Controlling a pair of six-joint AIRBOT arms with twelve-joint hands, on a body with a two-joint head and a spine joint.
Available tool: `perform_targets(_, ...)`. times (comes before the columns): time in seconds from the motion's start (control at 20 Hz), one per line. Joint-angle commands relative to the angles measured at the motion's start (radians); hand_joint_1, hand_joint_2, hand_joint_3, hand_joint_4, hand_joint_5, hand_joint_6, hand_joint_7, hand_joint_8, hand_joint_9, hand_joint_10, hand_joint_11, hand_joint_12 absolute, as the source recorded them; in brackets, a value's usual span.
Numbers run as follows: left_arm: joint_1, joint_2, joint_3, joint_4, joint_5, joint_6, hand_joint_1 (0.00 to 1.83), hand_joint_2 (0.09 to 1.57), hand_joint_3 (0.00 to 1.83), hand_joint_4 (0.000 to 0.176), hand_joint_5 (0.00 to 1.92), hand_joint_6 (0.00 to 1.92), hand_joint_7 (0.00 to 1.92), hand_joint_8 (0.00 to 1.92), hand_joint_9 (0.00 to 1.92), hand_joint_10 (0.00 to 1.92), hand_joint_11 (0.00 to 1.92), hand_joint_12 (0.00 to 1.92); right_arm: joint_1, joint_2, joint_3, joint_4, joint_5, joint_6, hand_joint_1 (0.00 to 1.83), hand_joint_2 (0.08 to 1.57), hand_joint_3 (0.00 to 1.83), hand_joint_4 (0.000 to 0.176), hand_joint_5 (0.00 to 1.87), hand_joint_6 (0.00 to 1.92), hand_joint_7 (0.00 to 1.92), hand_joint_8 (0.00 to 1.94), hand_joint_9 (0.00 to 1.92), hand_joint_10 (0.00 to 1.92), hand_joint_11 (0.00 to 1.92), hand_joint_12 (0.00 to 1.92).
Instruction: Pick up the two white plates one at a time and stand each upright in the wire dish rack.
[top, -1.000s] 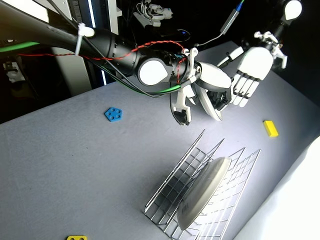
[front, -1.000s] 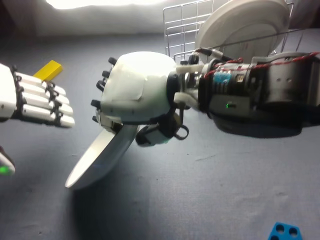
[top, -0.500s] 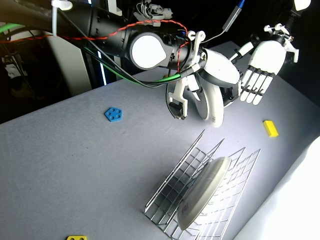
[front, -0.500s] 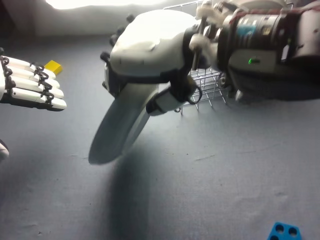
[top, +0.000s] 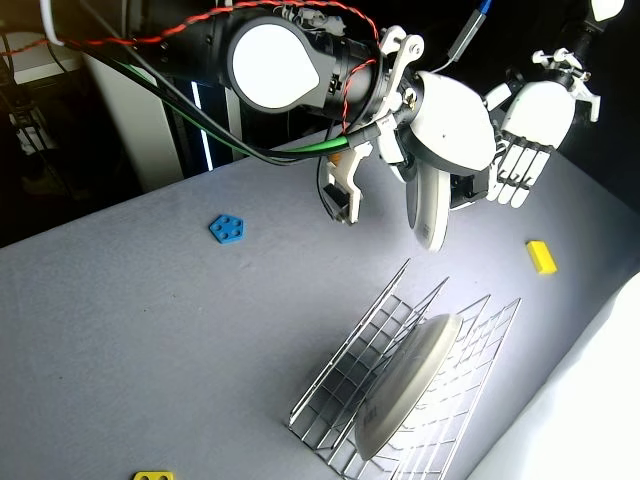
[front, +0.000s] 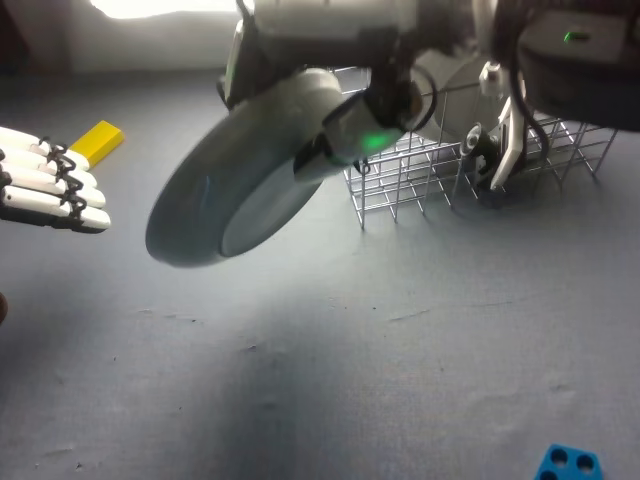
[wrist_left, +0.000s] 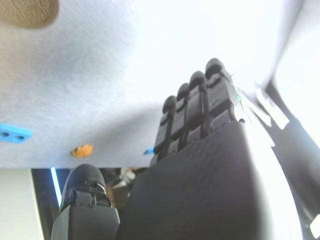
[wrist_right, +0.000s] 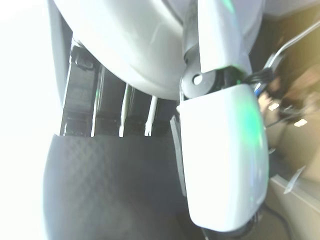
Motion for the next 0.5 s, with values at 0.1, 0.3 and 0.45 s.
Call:
perform_targets(0.1,-0.004,0.018,0.010,-0.062,-0.014,-0.004,0.00,1.09,0.00,0.000,0.04,0.00,0.03,0.00,0.01,0.00,0.00,0.00,0.059,0.016,-0.016,0.010,0.100,0.062,1.38,1.07,0.00,0.000,1.03,0.91,1.15,0.70,0.92,1.08,0.65,1.20)
perform_targets(0.3,-0.003,0.022,0.012,-0.062,-0.015,-0.004,0.00,1.10,0.00,0.000,0.03,0.00,0.03,0.00,0.01,0.00,0.00,0.00,0.092,0.030,-0.016,0.008,0.003,0.155,1.38,1.07,0.00,0.000,1.02,0.91,1.14,0.71,0.92,1.09,0.66,1.21)
perform_targets(0.45,-0.004,0.025,0.007,-0.062,-0.020,-0.004,0.00,1.10,0.00,0.000,0.03,0.00,0.04,0.00,0.02,0.00,0.00,0.00,0.097,0.036,-0.016,0.009,-0.050,0.198,1.38,1.07,0.00,0.000,1.03,0.91,1.15,0.67,0.92,1.10,0.67,1.22)
